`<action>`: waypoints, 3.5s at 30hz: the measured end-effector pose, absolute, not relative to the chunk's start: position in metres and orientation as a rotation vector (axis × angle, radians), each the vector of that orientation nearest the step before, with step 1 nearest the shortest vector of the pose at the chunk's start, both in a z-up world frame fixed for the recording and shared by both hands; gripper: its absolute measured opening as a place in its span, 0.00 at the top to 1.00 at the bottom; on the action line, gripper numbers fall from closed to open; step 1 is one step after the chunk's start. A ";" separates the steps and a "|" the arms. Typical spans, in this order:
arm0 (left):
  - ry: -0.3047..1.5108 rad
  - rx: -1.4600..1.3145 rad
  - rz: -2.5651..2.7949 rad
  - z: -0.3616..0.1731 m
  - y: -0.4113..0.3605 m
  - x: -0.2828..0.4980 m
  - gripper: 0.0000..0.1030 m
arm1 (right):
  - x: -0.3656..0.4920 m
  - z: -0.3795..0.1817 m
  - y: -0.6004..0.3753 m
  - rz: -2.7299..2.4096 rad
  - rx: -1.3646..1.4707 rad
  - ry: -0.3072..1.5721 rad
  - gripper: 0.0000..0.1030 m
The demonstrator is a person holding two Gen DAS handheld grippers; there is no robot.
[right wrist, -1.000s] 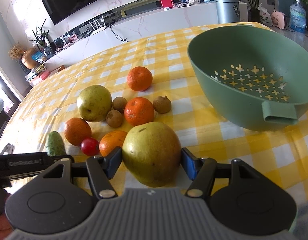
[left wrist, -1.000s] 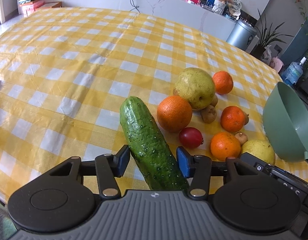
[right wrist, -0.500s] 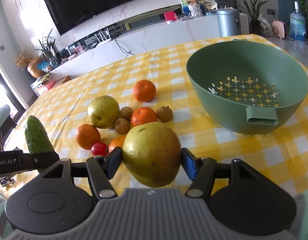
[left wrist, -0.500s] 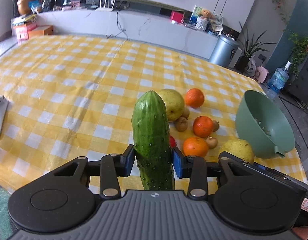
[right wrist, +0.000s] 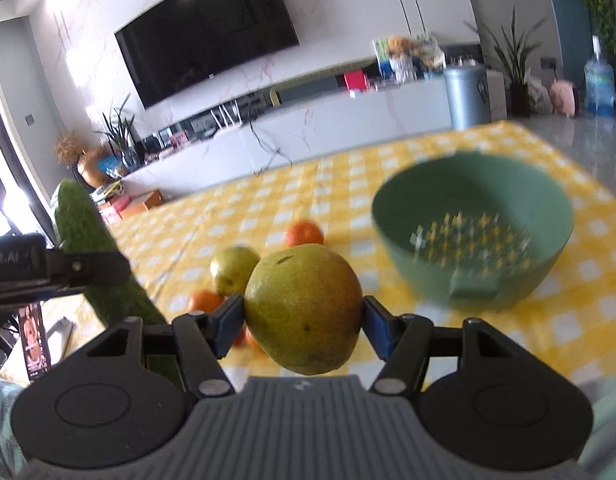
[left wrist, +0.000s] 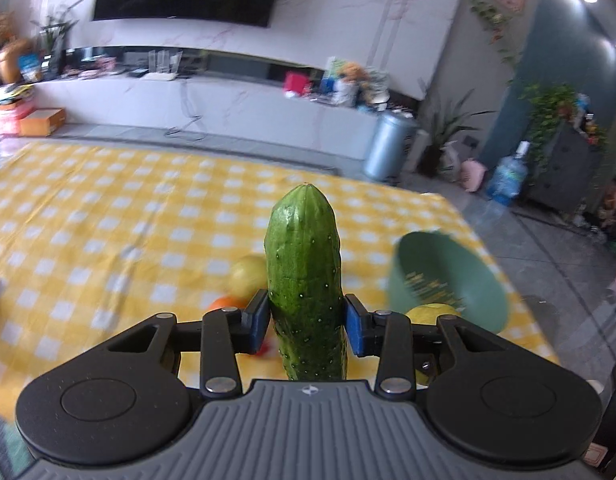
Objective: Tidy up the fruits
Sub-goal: 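Carry cucumber and pear into the green bowl and open both tools, then grasp an orange with the left tool while the right tool grasps another orange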
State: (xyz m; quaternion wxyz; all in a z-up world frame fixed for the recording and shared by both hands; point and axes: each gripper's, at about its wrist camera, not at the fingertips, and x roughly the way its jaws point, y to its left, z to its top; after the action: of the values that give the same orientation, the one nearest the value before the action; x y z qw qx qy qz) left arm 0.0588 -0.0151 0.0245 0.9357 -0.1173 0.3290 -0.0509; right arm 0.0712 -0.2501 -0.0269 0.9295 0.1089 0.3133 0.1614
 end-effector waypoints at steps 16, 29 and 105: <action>0.733 -0.252 -0.342 0.044 -0.115 0.174 0.58 | 0.162 0.010 -0.338 0.309 0.016 0.715 0.40; 1.009 -0.209 -0.381 -0.030 -0.151 0.242 0.58 | 0.245 -0.054 -0.349 0.458 -0.195 1.010 0.41; 0.787 -0.150 -0.119 0.005 0.015 0.115 0.44 | 0.092 -0.016 -0.209 0.345 0.149 0.622 0.27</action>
State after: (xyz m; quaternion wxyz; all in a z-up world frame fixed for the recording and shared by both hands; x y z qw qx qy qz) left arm 0.1151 0.0146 0.0048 0.9190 -0.0728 0.3830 -0.0578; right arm 0.0918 -0.2092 -0.0162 0.9347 0.0727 0.3042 0.1687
